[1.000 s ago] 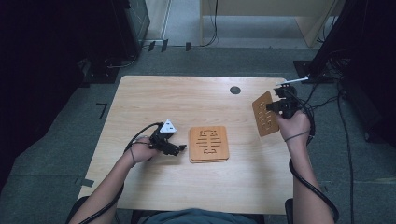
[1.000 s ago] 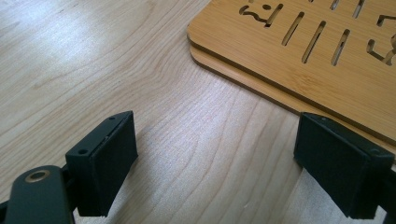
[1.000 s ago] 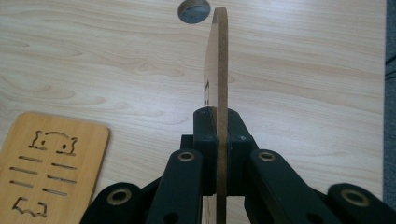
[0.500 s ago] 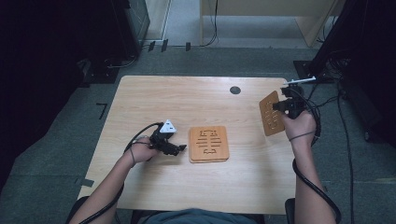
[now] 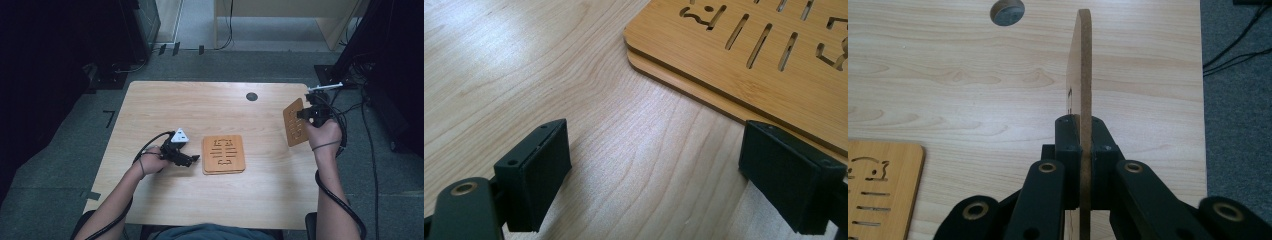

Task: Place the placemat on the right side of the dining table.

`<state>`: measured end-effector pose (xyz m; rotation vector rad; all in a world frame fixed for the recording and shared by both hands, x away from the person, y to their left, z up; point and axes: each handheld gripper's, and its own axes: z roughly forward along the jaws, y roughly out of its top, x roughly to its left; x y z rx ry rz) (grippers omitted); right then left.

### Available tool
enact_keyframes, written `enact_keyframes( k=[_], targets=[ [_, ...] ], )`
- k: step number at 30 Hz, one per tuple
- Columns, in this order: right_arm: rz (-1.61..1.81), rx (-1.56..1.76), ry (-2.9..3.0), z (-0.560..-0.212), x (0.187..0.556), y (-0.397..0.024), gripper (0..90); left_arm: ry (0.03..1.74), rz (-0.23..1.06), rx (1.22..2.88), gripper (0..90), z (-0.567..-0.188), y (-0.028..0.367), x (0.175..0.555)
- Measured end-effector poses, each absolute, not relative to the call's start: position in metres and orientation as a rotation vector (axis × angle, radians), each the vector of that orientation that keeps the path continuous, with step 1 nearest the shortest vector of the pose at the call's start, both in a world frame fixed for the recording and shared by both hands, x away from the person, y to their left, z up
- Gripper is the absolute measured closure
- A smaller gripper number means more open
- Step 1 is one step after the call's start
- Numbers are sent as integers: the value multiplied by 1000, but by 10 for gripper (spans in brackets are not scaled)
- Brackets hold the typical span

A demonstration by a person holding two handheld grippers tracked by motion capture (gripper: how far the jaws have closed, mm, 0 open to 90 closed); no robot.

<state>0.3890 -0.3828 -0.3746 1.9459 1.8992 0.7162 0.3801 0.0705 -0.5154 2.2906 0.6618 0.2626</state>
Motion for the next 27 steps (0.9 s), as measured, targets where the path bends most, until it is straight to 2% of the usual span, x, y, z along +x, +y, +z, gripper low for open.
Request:
enact_keyframes(
  k=[27],
  targets=[
    [680, 2114, 1871, -390, 414, -399, 872, 654, 260, 2284, 120, -516, 70, 381]
  ],
)
